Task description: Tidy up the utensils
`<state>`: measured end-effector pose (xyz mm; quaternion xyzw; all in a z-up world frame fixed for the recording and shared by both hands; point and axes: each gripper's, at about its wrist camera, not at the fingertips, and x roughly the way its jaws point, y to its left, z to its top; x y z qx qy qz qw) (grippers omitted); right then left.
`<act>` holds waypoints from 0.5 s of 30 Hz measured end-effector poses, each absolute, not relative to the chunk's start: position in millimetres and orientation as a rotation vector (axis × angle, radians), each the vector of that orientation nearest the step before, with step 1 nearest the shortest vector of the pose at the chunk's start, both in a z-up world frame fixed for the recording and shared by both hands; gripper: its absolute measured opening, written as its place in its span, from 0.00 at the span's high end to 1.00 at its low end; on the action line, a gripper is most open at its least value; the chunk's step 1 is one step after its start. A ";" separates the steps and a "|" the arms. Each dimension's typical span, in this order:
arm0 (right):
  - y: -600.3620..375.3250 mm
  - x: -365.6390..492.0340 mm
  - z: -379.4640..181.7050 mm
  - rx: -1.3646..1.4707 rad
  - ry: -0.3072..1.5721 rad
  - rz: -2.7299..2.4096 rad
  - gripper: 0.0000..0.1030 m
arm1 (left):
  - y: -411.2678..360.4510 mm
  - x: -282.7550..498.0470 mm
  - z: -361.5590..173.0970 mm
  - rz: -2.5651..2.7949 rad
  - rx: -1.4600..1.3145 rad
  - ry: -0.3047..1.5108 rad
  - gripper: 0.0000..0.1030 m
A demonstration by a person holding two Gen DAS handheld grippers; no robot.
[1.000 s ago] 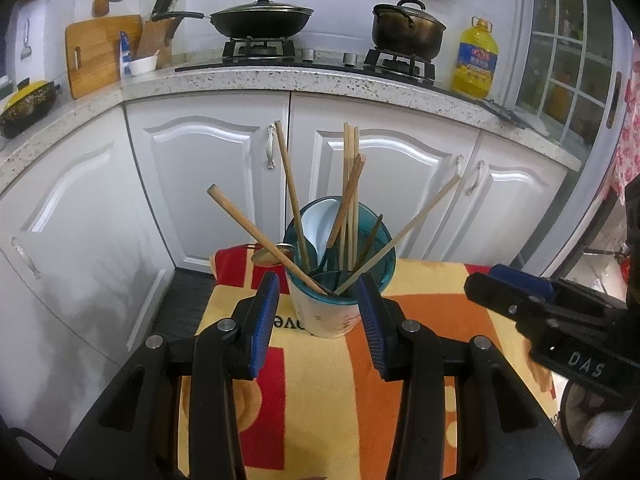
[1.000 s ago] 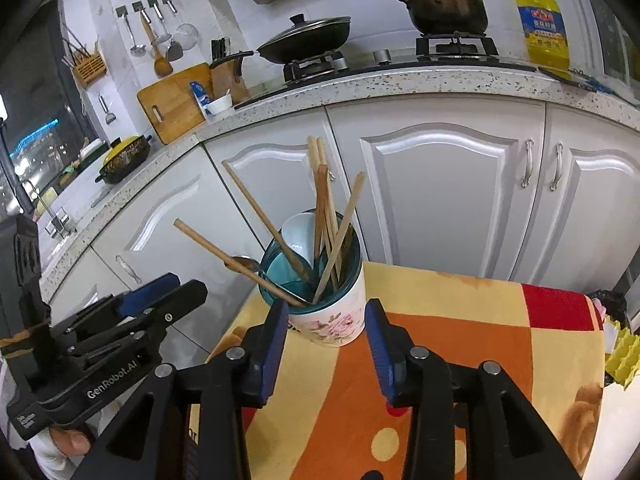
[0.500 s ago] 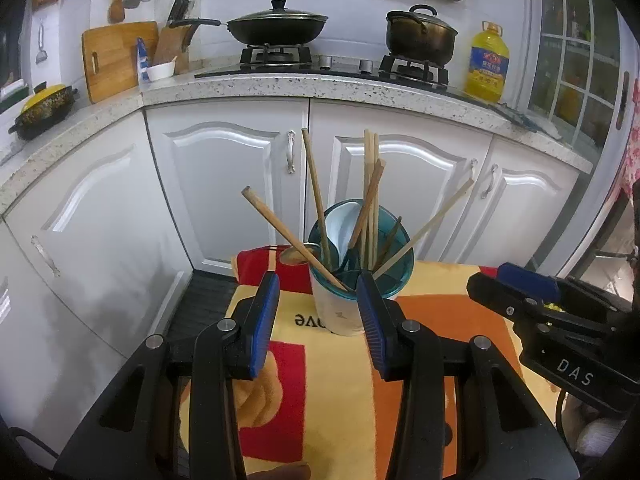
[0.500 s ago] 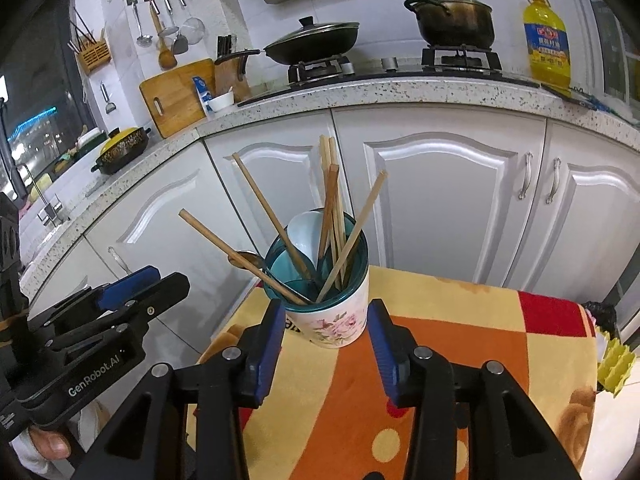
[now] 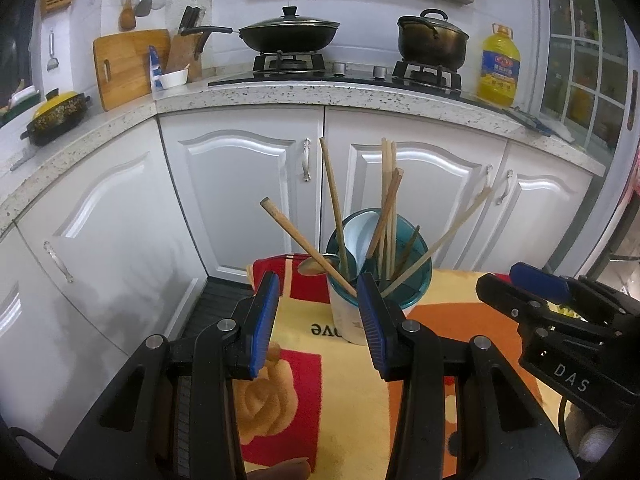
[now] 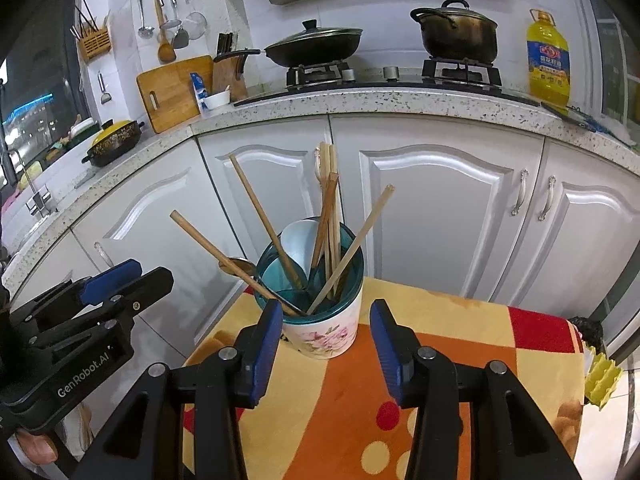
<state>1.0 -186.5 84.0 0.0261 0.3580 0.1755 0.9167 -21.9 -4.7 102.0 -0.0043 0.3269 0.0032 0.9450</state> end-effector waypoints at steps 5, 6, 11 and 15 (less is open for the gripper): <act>-185.7 3.5 78.2 0.049 0.752 0.355 0.57 | -7.4 -21.6 101.4 0.013 -0.001 0.659 0.62; -185.4 3.7 77.7 0.049 0.752 0.355 0.57 | -7.3 -21.9 101.6 0.014 -0.002 0.658 0.62; -184.1 6.7 76.7 0.049 0.754 0.357 0.57 | -7.1 -22.1 101.6 0.017 0.003 0.656 0.62; -184.3 7.4 77.0 0.047 0.756 0.359 0.57 | -7.5 -22.0 101.7 0.016 0.006 0.656 0.62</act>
